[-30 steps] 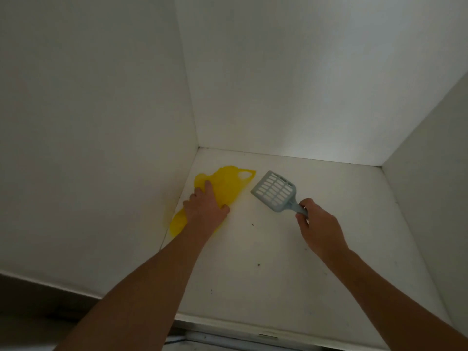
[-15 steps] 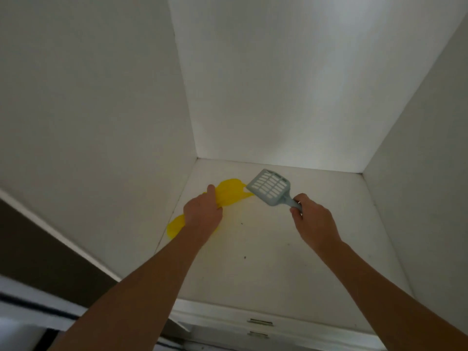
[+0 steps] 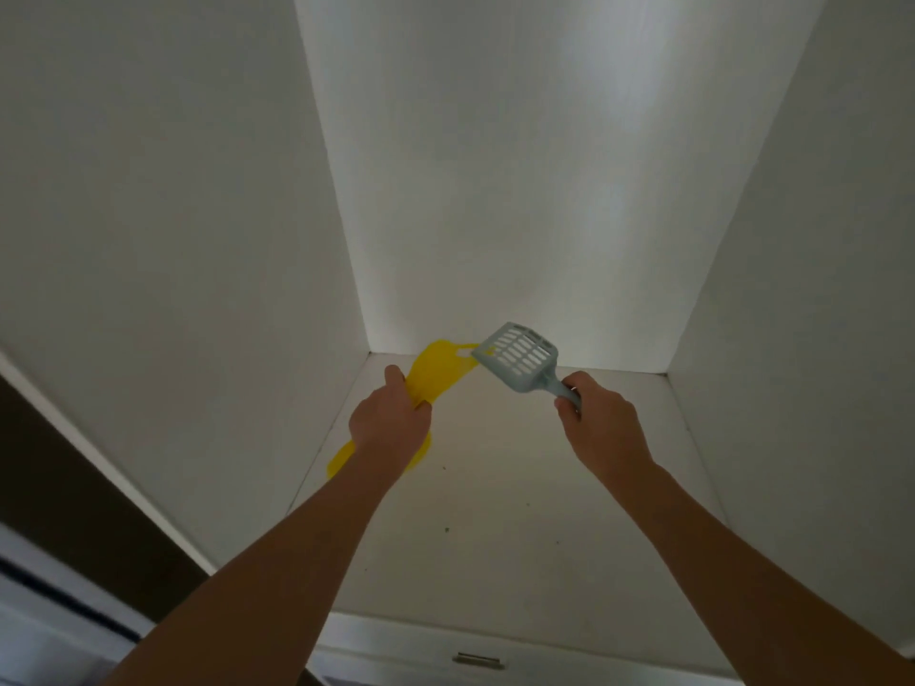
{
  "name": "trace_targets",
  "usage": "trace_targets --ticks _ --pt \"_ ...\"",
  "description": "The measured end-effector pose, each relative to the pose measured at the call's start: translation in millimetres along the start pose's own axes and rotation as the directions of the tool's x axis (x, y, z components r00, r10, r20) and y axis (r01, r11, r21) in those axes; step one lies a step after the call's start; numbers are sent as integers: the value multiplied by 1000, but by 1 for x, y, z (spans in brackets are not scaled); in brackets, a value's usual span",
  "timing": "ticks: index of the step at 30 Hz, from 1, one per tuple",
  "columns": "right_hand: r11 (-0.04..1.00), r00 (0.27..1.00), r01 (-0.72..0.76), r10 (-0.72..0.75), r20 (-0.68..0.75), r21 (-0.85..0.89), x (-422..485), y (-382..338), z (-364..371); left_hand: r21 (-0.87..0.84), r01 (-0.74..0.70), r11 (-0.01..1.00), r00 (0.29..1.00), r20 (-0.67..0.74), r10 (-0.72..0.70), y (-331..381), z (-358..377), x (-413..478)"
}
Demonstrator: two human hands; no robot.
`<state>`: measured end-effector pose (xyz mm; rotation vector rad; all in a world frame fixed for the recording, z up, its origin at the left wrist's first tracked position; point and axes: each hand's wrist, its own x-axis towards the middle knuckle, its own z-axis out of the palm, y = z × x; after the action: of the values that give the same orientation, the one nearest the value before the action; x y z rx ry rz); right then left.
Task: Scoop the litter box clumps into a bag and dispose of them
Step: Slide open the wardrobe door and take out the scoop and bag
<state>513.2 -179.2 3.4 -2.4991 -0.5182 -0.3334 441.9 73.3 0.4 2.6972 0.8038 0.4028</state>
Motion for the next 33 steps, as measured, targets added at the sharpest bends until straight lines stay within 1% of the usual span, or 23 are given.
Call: trace_targets --ticks 3,12,18,23,26,30,33 --pt "1000 1000 -5 5 -15 -6 -4 2 -5 -46 15 999 1000 -2 -15 5 -1 -1" --pt "996 996 -78 75 -52 -48 -3 -25 1 -122 -59 991 998 -35 55 -3 -12 24" --pt "978 976 -205 201 -89 -43 -2 -60 15 -202 -97 975 995 13 101 -32 -4 50" --pt "950 947 -307 299 -119 -56 -26 -80 32 -212 -184 960 975 83 205 -46 15 45" --pt "933 936 -342 329 -124 -108 -58 -85 32 -212 -234 949 956 127 264 -49 24 32" --pt "900 906 -415 396 -148 -132 -101 -80 14 -213 -315 925 926 144 348 -35 27 14" --pt "868 873 -478 454 -177 -132 -129 -73 -6 -202 -407 891 886 148 439 -15 24 -6"
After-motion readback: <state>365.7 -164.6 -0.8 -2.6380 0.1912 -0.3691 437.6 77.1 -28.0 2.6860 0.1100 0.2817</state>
